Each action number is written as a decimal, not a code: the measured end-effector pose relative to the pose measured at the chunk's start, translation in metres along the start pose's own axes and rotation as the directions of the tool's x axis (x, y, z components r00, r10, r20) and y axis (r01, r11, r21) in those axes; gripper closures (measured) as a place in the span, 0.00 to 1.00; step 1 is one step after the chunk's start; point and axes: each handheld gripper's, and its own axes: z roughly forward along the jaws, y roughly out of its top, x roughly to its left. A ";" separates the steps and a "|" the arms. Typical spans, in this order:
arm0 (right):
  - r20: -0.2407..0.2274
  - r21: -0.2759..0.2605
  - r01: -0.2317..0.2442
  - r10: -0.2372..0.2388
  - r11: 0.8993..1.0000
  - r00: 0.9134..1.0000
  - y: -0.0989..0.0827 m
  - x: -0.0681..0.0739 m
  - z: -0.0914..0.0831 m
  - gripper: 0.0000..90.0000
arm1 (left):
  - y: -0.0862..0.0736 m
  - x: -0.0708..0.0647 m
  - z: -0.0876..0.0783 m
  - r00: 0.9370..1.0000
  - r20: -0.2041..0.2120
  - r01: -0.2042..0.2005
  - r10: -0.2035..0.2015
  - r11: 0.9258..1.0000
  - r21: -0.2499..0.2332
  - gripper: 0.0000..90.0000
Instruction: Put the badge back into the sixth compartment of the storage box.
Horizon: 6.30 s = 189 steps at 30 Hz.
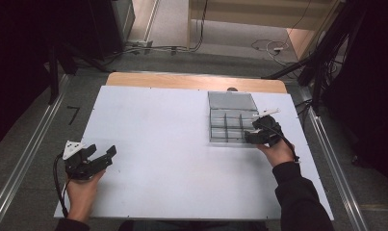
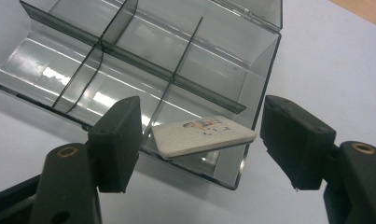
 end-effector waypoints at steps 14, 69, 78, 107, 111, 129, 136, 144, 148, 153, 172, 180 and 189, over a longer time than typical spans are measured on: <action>-0.042 -0.034 -0.076 0.075 0.996 0.996 -0.001 -0.006 -0.003 0.28 | 0.000 0.000 0.000 1.000 -0.002 0.000 0.000 1.000 0.002 0.26; -0.128 -0.074 -0.156 0.146 0.985 0.981 -0.003 -0.010 -0.006 0.28 | 0.000 0.000 0.000 1.000 -0.001 0.001 -0.001 1.000 0.002 0.26; -0.141 -0.092 -0.165 0.152 0.982 0.978 -0.008 -0.011 -0.010 0.28 | 0.000 0.000 0.000 1.000 -0.003 0.001 -0.001 1.000 0.003 0.26; -0.183 -0.130 -0.203 0.178 0.970 0.967 -0.033 -0.016 -0.021 0.28 | 0.000 0.000 -0.001 1.000 -0.004 0.005 -0.005 1.000 -0.005 0.26; -0.185 -0.136 -0.207 0.180 0.969 0.966 -0.037 -0.016 -0.022 0.27 | -0.001 0.000 0.000 1.000 -0.005 0.003 -0.003 1.000 -0.003 0.26; -0.217 -0.145 -0.231 0.196 0.962 0.956 -0.054 -0.017 -0.026 0.25 | -0.001 0.000 0.000 1.000 -0.006 0.004 -0.004 1.000 -0.001 0.26; -0.225 -0.158 -0.230 0.192 0.960 0.955 -0.059 -0.015 -0.029 0.25 | -0.001 0.000 0.000 1.000 -0.008 0.002 -0.002 1.000 0.001 0.26; -0.231 -0.164 -0.243 0.202 0.956 0.952 -0.066 -0.015 -0.031 0.25 | -0.001 0.000 0.000 1.000 -0.006 0.003 -0.003 1.000 0.000 0.26; -0.230 -0.165 -0.247 0.206 0.955 0.951 -0.068 -0.016 -0.032 0.25 | -0.001 0.000 0.000 1.000 -0.006 0.002 -0.002 1.000 0.000 0.26; -0.233 -0.171 -0.251 0.208 0.953 0.950 -0.071 -0.018 -0.035 0.25 | -0.001 0.000 0.000 1.000 -0.006 0.002 -0.002 1.000 0.000 0.26; -0.223 -0.152 -0.252 0.215 0.956 0.951 -0.088 -0.018 -0.036 0.25 | -0.001 -0.001 -0.001 1.000 -0.003 0.001 -0.001 1.000 -0.001 0.26; -0.218 -0.157 -0.259 0.223 0.953 0.950 -0.096 -0.021 -0.037 0.24 | -0.001 -0.001 -0.001 1.000 -0.001 0.001 -0.001 1.000 0.000 0.26; -0.215 -0.160 -0.267 0.230 0.950 0.949 -0.103 -0.023 -0.042 0.24 | -0.001 -0.001 -0.001 1.000 -0.001 0.000 0.000 1.000 -0.001 0.26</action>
